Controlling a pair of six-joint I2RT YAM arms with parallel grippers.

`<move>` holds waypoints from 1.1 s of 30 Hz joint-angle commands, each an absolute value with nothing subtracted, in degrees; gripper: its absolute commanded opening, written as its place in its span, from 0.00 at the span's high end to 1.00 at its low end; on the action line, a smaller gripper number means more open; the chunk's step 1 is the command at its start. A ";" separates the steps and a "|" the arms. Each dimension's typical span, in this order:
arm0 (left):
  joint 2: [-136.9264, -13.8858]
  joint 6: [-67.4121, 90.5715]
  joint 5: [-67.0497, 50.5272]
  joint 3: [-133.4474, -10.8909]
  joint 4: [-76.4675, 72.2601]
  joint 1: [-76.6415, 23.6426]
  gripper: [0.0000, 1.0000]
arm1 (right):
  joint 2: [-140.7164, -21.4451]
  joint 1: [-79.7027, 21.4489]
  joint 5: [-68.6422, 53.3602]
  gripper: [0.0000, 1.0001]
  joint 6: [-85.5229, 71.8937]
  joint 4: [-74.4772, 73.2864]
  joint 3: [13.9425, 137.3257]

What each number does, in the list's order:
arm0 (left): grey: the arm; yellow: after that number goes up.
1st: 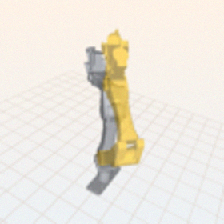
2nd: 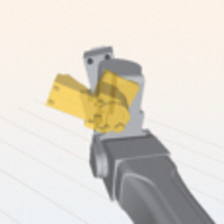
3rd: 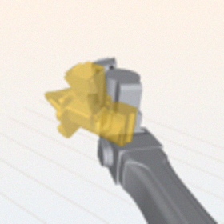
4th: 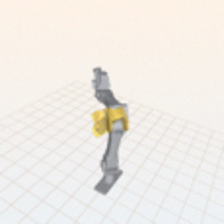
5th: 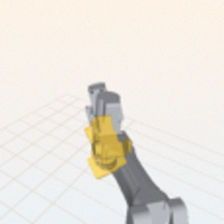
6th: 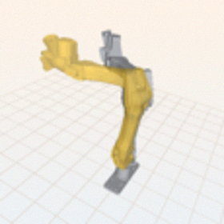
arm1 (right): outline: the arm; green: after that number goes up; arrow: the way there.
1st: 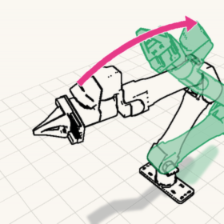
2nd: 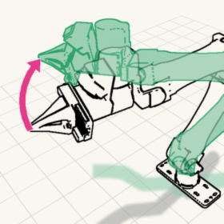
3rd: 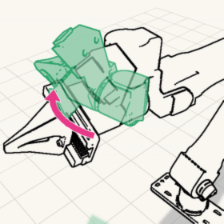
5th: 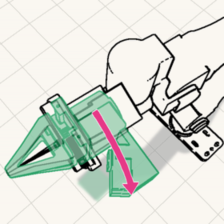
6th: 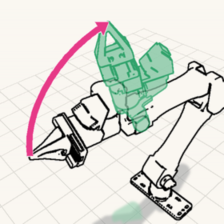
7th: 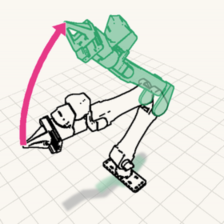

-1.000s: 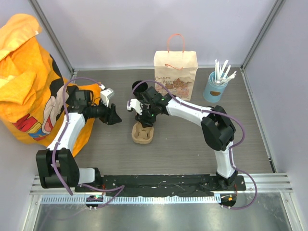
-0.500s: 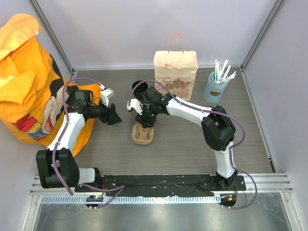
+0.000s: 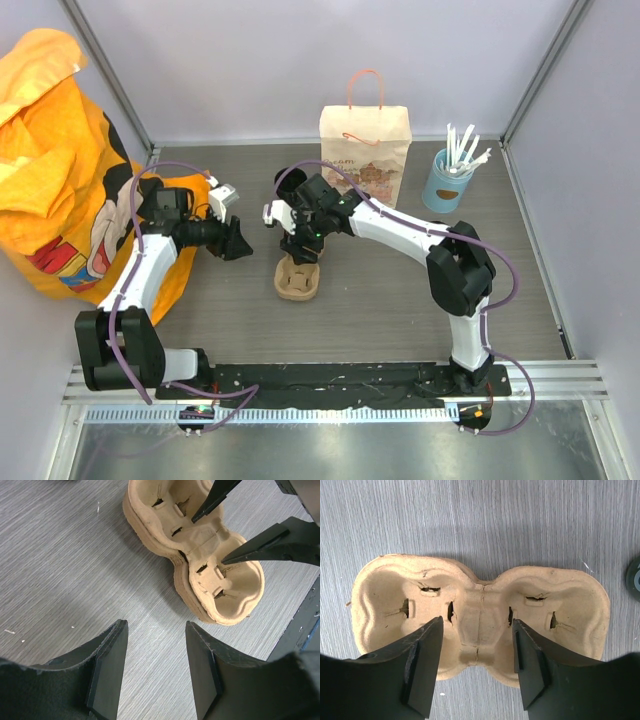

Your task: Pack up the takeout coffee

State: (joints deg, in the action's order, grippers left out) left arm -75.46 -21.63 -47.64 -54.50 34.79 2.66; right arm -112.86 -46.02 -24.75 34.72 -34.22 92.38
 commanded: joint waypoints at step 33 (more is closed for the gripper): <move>-75.67 -22.06 -50.01 -54.32 33.49 2.90 0.46 | -114.08 -46.05 -23.11 0.41 35.42 -31.99 92.46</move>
State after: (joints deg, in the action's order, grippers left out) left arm -75.77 -21.63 -48.05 -54.50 34.57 2.66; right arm -114.15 -46.02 -22.72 35.40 -33.74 92.23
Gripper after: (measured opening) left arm 0.538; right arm 0.596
